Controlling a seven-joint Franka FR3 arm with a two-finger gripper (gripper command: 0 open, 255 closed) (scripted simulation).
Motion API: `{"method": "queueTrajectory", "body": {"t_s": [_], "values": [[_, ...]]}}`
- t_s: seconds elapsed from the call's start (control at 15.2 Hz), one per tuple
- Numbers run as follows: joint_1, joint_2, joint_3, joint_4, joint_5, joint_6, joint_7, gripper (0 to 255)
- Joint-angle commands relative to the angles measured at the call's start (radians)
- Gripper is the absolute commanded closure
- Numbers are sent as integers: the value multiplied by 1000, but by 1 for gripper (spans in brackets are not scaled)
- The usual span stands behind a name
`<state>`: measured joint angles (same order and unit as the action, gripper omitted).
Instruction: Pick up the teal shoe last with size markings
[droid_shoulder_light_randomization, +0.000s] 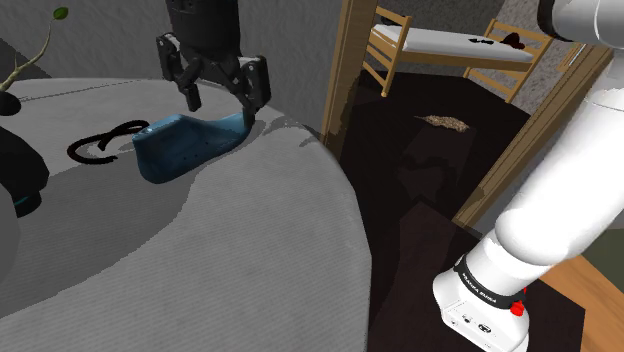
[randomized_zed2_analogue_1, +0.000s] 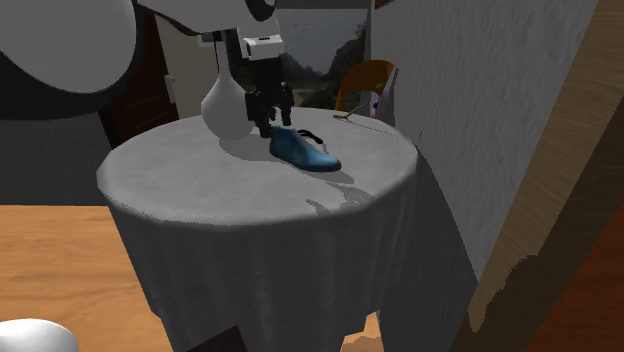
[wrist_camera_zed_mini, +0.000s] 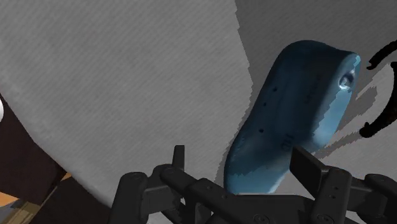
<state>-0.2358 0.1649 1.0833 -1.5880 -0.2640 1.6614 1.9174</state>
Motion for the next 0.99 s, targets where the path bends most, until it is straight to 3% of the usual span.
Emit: {"method": "queueTrajectory", "body": {"t_s": [0.0, 0.26, 0.86, 0.92], "values": [[111, 162, -20, 125, -136, -50, 144, 0], [346, 377, -132, 411, -273, -160, 280, 0], [293, 360, -128, 272, -261, -47, 300, 0], [289, 356, -127, 266, -259, -44, 299, 255]]}}
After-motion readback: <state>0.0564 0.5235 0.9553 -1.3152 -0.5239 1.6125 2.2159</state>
